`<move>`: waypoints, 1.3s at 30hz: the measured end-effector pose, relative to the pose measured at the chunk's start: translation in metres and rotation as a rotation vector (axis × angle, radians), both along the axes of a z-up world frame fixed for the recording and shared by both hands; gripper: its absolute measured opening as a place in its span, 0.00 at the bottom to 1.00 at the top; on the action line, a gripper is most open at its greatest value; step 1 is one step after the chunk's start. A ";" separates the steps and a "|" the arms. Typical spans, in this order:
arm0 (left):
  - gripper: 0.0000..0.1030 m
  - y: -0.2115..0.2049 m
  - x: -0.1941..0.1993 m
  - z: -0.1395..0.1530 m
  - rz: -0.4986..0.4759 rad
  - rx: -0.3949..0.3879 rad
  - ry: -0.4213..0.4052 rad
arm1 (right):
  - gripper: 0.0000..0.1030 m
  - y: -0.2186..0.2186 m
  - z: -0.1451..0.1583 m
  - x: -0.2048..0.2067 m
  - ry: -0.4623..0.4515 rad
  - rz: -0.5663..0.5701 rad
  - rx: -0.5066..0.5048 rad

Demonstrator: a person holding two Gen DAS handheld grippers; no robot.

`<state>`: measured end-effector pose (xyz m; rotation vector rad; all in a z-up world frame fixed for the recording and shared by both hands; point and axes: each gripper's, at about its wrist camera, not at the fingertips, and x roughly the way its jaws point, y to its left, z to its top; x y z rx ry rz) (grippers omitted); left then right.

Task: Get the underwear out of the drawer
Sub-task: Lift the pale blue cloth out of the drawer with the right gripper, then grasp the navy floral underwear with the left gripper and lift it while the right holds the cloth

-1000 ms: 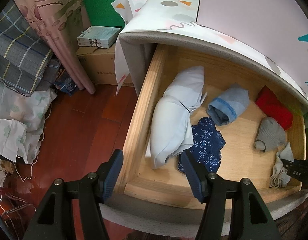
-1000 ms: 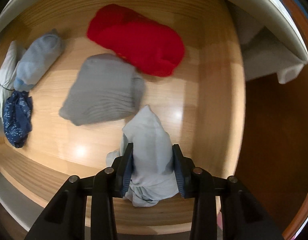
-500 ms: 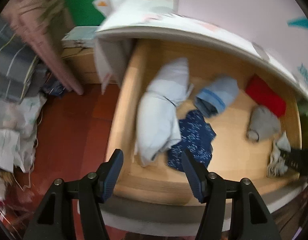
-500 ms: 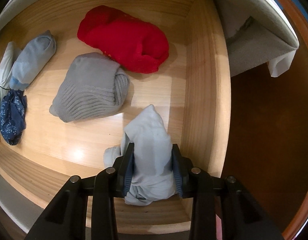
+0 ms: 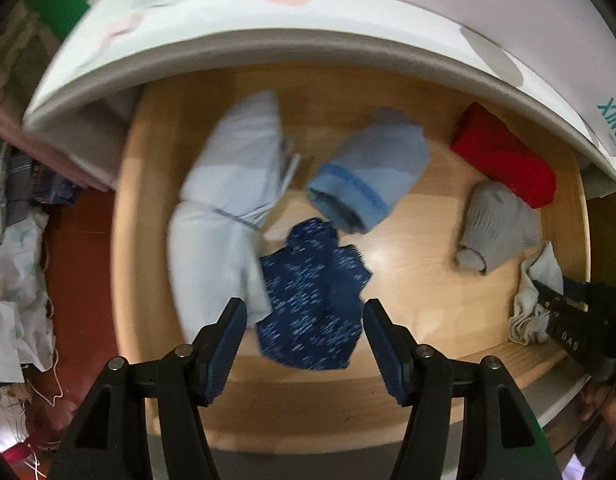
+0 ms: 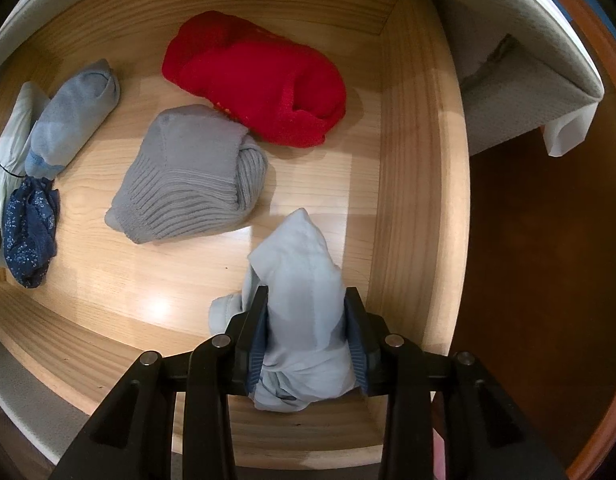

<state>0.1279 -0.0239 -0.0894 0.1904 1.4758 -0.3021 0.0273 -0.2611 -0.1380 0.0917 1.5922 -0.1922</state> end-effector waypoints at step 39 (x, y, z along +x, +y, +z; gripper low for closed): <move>0.63 -0.028 0.009 -0.074 -0.053 0.081 0.242 | 0.33 -0.001 0.000 0.000 -0.006 -0.001 0.010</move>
